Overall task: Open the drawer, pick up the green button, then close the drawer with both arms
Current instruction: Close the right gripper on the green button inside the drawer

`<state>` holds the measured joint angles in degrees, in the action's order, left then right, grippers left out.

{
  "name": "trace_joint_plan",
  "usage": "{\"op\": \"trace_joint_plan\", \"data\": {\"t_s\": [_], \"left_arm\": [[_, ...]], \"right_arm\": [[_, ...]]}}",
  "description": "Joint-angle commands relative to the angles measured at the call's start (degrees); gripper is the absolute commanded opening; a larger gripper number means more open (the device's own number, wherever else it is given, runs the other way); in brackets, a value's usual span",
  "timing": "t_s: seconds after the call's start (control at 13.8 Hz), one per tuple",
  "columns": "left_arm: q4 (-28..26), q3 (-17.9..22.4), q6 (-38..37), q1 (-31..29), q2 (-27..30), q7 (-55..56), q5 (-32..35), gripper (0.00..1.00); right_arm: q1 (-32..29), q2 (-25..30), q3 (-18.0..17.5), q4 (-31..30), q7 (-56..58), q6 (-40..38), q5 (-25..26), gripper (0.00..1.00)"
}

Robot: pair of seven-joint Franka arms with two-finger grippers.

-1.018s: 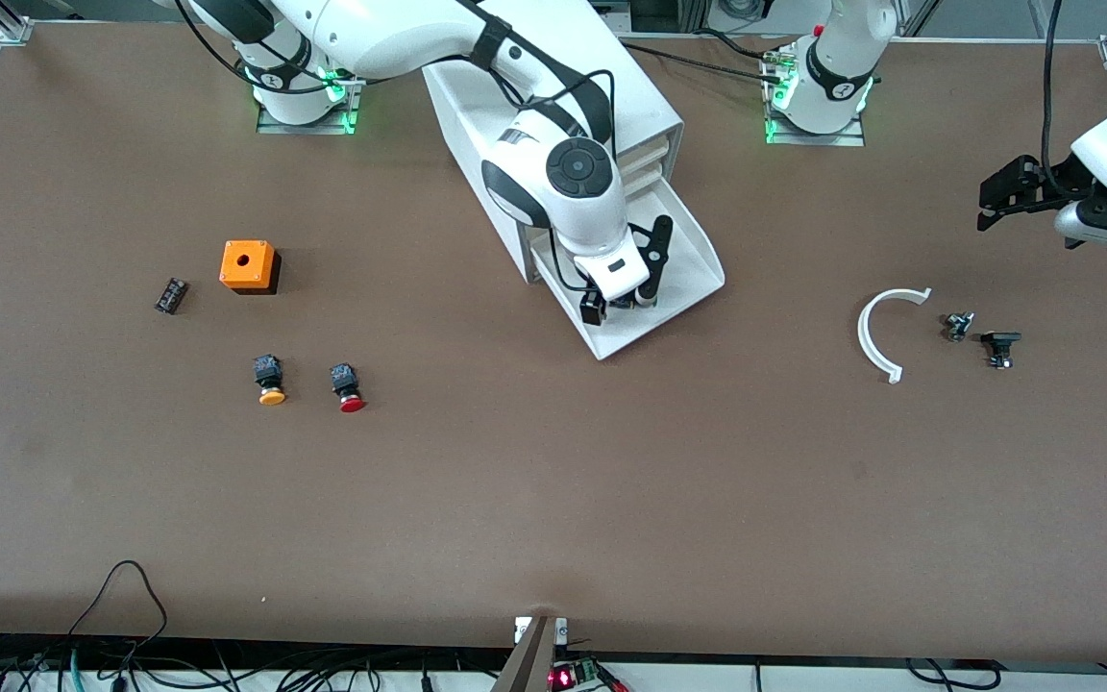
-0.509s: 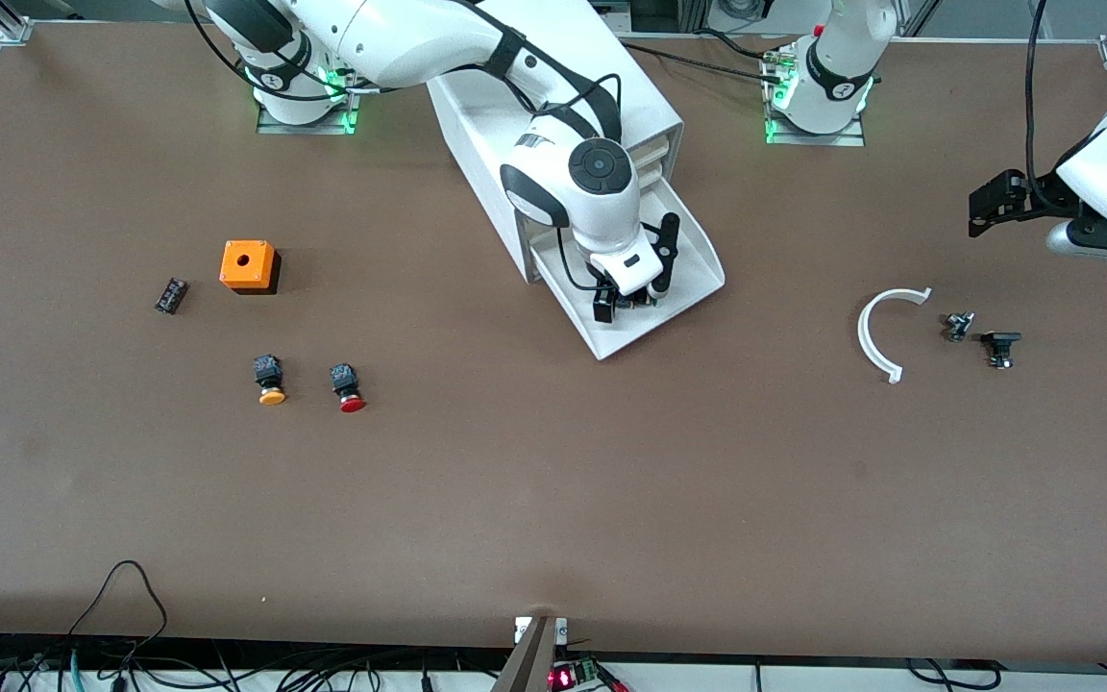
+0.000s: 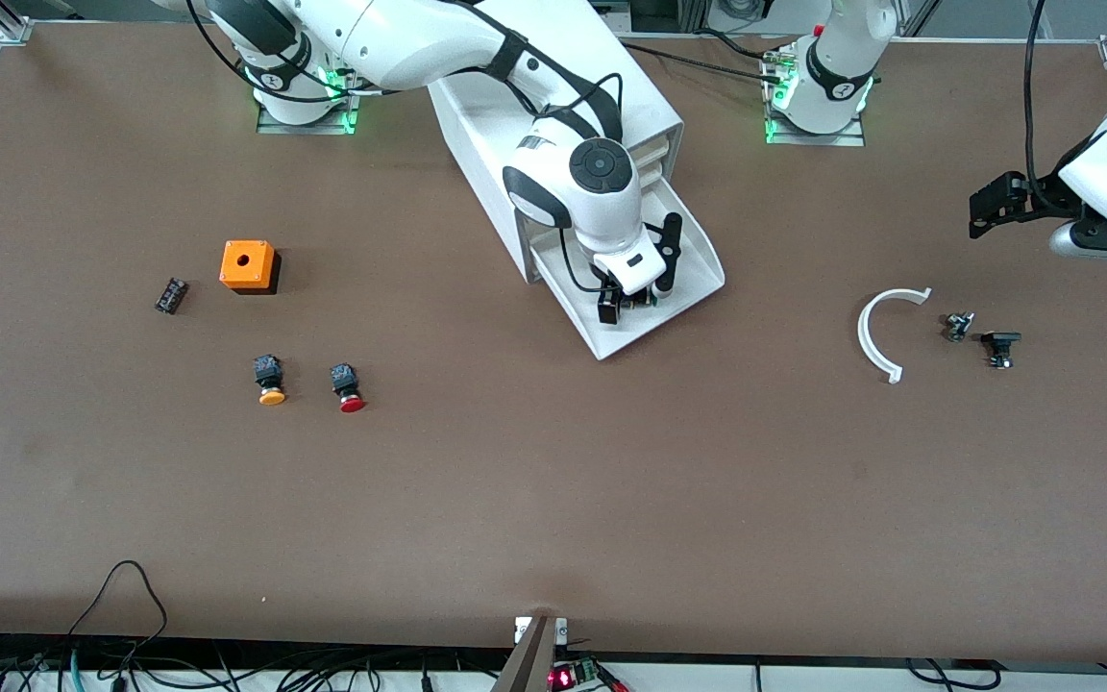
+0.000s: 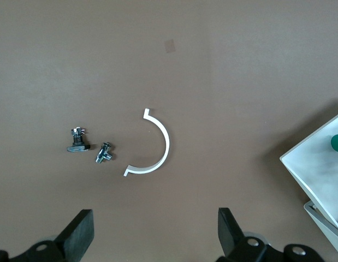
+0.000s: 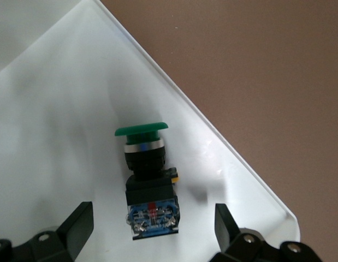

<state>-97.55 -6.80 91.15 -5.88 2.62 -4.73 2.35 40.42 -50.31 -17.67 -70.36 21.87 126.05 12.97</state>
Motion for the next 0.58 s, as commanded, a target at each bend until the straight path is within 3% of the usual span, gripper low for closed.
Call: {"op": "trace_joint_plan", "data": {"t_s": [0.0,0.22,0.51], "left_arm": [[1.92,0.21,-1.5,0.34,-0.86,0.77,0.64,1.0],[1.92,0.39,-1.5,0.34,-0.95,0.77,0.64,1.0],[2.01,0.47,-1.5,0.34,-1.03,0.77,0.64,1.0]], "right_arm": [[0.98,-1.89,0.27,1.98,0.72,0.51,1.36,0.93],[1.42,-2.33,0.36,1.98,0.46,0.51,2.85,0.83],[2.03,-2.42,0.62,1.98,0.19,0.51,4.08,0.59]]}}
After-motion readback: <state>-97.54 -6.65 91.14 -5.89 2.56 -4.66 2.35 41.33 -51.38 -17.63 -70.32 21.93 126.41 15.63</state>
